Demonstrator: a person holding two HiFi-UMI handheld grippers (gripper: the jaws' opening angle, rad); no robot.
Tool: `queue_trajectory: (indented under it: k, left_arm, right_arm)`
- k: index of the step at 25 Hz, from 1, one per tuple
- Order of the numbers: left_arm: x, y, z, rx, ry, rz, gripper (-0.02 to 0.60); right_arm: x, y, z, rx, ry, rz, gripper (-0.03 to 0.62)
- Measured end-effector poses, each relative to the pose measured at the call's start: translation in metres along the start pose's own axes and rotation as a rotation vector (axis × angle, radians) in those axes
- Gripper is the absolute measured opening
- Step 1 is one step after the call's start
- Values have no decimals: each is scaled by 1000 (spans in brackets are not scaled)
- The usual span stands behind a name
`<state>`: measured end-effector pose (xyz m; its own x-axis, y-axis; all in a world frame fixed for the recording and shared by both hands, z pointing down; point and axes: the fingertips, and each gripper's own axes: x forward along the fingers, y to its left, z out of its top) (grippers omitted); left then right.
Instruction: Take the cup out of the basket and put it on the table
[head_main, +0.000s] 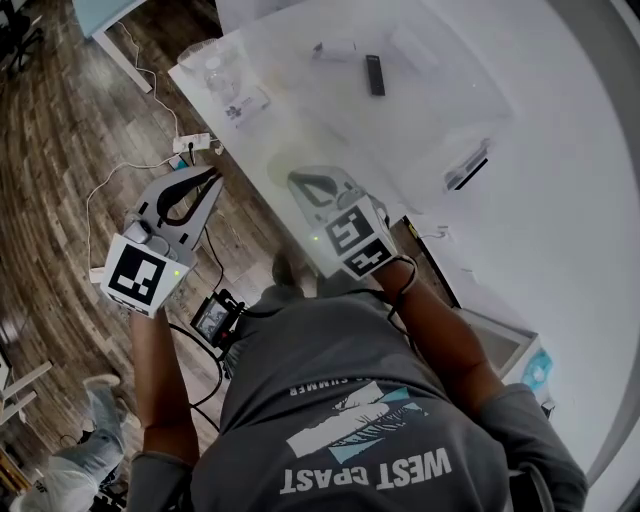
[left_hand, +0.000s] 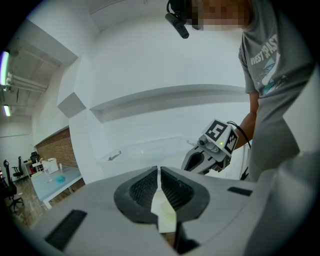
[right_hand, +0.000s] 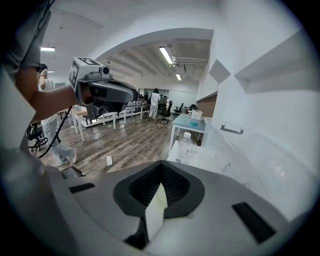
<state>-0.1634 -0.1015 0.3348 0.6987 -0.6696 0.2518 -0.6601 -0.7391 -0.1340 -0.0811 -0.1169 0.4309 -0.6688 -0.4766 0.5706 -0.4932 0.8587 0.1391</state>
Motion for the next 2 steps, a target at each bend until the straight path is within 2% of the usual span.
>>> queue_trajectory:
  k: [2]
  left_arm:
    - [0, 1, -1, -2, 1, -1, 12]
  right_arm:
    - [2, 0, -4, 2, 12, 0, 12]
